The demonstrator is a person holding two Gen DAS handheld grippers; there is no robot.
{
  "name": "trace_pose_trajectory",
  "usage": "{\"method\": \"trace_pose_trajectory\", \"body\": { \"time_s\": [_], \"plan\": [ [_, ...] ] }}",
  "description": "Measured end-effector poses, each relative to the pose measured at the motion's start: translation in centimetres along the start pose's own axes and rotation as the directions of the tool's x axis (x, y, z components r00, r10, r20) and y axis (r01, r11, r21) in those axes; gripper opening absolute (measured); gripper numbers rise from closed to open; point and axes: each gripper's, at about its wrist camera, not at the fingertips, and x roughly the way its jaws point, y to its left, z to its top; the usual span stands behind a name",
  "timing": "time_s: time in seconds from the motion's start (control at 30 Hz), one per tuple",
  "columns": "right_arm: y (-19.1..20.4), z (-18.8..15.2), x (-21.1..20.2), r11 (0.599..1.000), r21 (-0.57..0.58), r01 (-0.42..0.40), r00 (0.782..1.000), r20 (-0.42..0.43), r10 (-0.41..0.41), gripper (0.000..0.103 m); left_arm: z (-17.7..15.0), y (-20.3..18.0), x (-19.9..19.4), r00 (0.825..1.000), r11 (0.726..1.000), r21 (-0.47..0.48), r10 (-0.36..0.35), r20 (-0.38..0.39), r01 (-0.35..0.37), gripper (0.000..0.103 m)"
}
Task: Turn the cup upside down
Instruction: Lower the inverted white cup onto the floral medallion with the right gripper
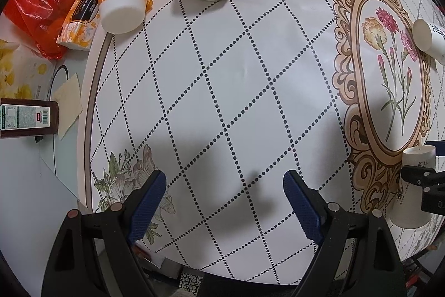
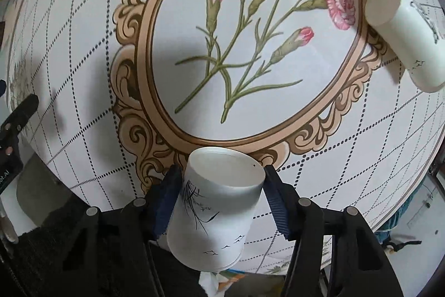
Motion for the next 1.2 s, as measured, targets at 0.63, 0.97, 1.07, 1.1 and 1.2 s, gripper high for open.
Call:
{"method": "trace_pose_trajectory", "body": {
  "time_s": [0.63, 0.97, 1.07, 1.1, 1.2],
  "plan": [
    [0.9, -1.9, -10.4, 0.965, 0.255, 0.058, 0.629, 0.742, -0.233, 0.062, 2.1, -1.0, -0.8, 1.0, 1.0, 0.003, -0.018, -0.004, 0.018, 0.086],
    [2.3, -4.3, -7.5, 0.954, 0.291, 0.071, 0.516, 0.808, -0.285, 0.062, 2.0, -2.3, -0.9, 1.0, 0.999, 0.047, -0.02, -0.002, 0.02, 0.086],
    [2.2, -4.6, -6.1, 0.958, 0.283, 0.048, 0.55, 0.793, -0.262, 0.062, 1.6, -2.6, -1.2, 1.0, 0.998, 0.056, -0.023, 0.008, 0.023, 0.086],
    [2.1, -4.6, -5.9, 0.959, 0.281, 0.031, 0.563, 0.788, -0.25, 0.063, 1.6, -2.7, -1.4, 1.0, 0.998, 0.061, -0.026, 0.014, 0.025, 0.086],
    [1.5, -4.8, -5.6, 0.954, 0.299, -0.023, 0.607, 0.763, -0.225, 0.072, 1.6, -2.8, -2.2, 0.999, 0.997, 0.077, -0.03, 0.034, 0.027, 0.086]
  ]
}}
